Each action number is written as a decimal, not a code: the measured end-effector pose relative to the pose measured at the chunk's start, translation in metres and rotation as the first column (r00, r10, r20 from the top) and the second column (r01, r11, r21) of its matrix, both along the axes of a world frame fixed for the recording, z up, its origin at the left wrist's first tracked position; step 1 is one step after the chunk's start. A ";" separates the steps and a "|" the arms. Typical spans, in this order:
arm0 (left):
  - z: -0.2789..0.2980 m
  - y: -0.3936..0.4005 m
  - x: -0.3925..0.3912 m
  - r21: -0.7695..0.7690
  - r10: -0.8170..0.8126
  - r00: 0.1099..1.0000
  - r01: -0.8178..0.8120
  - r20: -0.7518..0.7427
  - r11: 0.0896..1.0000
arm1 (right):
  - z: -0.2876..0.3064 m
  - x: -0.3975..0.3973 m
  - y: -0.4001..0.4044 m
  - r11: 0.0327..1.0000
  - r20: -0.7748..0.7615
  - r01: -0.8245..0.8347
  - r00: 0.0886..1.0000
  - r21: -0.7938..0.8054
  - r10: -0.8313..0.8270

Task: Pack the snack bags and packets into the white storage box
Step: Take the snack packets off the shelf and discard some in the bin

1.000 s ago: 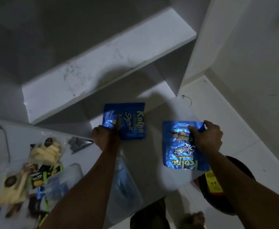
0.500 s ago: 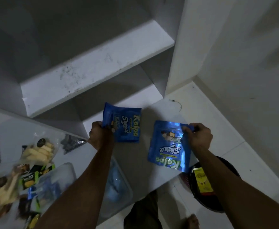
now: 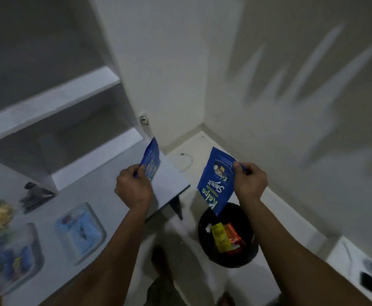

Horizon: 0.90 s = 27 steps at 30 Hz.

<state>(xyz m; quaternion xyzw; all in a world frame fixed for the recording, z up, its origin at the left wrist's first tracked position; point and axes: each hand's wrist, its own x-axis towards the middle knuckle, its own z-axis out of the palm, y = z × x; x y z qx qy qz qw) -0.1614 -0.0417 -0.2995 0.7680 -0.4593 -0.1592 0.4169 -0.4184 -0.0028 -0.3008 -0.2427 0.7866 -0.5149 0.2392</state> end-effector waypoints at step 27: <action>-0.198 0.107 -0.217 0.422 -0.373 0.927 0.358 -0.049 0.833 | -0.185 -0.096 0.130 0.939 -0.057 0.224 0.975 0.263 -0.216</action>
